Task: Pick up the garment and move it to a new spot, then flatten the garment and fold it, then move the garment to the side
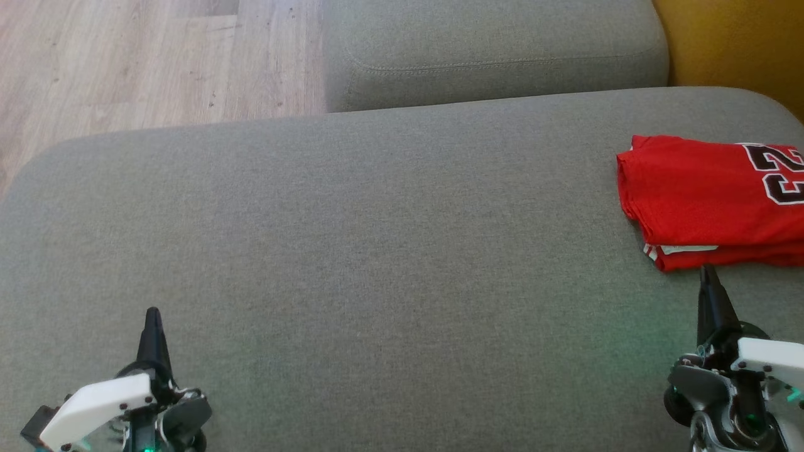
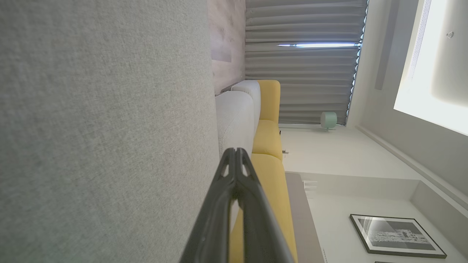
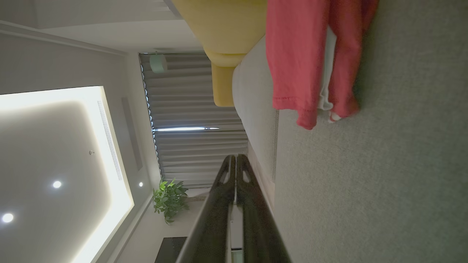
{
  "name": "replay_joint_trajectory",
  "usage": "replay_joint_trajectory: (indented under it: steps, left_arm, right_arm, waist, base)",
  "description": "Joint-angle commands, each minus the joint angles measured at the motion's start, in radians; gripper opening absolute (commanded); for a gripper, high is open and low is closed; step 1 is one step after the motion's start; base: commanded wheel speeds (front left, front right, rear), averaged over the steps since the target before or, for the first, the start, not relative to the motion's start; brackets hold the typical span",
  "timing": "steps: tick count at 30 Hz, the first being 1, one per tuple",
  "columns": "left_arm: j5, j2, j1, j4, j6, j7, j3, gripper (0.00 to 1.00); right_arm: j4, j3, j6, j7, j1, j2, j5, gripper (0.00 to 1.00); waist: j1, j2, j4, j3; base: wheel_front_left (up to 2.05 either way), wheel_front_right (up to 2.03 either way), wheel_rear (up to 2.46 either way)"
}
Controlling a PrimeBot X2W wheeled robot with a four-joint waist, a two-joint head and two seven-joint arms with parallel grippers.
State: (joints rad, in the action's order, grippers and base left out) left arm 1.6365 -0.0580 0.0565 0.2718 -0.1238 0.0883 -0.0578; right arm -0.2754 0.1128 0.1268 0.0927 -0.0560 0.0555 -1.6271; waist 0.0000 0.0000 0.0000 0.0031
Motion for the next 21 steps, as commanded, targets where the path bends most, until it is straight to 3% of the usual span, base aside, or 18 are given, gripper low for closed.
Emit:
replay_joint_trajectory:
  steps: [1,21]
  left_arm:
    - [-0.011,-0.007,0.050,-0.028,-0.007,0.008,-0.035,0.00]
    - [-0.015,-0.004,0.050,-0.027,-0.007,0.012,-0.040,0.00]
  right_arm:
    - [0.032,-0.016,0.004,0.007,-0.050,0.007,0.004,0.00]
    - [0.031,-0.012,0.004,0.010,-0.051,0.004,0.008,0.00]
  waist:
    - [0.0000,0.0000,0.000,0.000]
    - [0.0000,0.0000,0.000,0.000]
  base:
    - [0.00,0.00,0.00]
    - [0.00,0.00,0.00]
